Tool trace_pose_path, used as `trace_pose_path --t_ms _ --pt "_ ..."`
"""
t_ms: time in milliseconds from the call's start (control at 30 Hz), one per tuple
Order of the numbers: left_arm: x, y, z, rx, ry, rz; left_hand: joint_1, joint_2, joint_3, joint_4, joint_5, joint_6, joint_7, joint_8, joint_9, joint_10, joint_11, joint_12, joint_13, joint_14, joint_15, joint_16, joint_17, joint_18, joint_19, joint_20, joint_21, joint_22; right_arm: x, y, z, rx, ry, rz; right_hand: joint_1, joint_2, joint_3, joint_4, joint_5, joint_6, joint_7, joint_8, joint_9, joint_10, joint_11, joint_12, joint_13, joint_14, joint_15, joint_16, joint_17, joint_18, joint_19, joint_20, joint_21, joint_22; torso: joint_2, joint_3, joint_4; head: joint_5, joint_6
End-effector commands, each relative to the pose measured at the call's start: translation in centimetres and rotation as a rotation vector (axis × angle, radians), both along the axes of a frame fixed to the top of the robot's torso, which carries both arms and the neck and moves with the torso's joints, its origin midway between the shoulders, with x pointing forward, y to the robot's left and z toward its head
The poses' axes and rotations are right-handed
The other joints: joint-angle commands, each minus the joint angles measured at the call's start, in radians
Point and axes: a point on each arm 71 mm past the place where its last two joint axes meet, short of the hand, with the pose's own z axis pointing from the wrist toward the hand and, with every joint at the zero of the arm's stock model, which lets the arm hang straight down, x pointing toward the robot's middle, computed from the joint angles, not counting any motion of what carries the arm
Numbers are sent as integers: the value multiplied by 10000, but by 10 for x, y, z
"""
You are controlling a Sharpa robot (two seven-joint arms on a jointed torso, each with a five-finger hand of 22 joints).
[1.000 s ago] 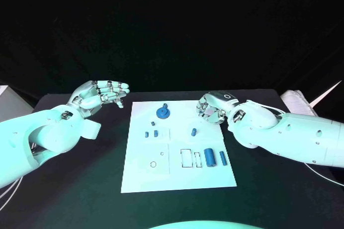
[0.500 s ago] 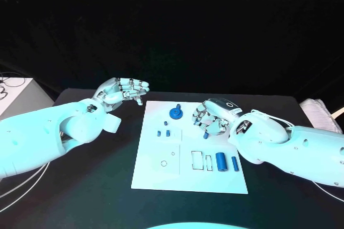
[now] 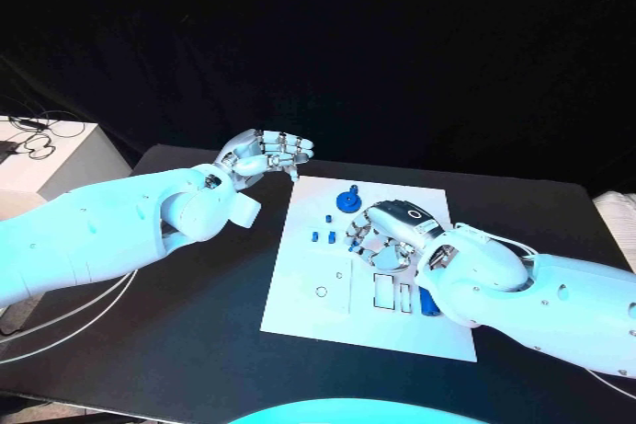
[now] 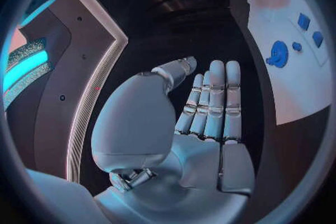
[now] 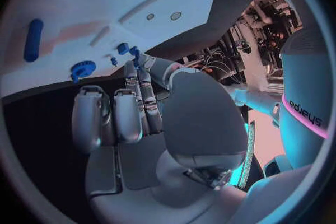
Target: Assemble the parts on the task board
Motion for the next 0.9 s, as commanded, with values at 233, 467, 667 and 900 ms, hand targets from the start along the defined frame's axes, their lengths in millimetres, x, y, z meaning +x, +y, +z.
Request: trace_pose_path --t_ms 233,467,667,900 --pt "1 -6 0 -180 -31 -254 70 8 5 -72 52 -30 -25 -16 0 -63 -21 64 -14 -12 39 -55 -11 70 54 4 47 16 -11 14 -13 -735 -64 450 2 124 33 -17 40 -36 1 49 16 497 -432 11 179 388 -48 30 -24 -138 1 -10 -10 -25 19 1 1 205 -236" --pt "1 -7 0 -173 -19 -270 70 8 5 -72 52 -30 -25 -16 0 -63 -21 64 -14 -12 39 -55 -11 70 54 4 47 16 -13 18 -22 -982 -68 441 3 125 41 -25 49 -46 4 49 22 490 -429 1 182 389 -46 38 -19 -135 -7 -10 -21 -38 20 -6 0 206 -265" --pt "1 -7 0 -174 -21 -275 70 8 5 -72 52 -30 -25 -16 0 -63 -21 64 -14 -12 39 -55 -11 70 54 4 47 16 -16 22 -26 -1129 -137 536 3 125 45 -29 54 -51 6 49 26 488 -427 -4 184 388 -45 34 -27 -134 -7 -9 -22 -39 29 -5 3 210 -311" --pt "1 -8 0 -171 -18 -287 64 5 3 -76 49 -24 -25 -5 2 -71 -19 68 -22 -15 42 -66 -17 67 49 3 60 26 -19 24 -30 -1254 -212 579 1 125 48 -34 57 -55 8 51 31 487 -425 -9 186 387 -44 32 -35 -134 -8 -9 -23 -40 26 -1 6 223 -359"
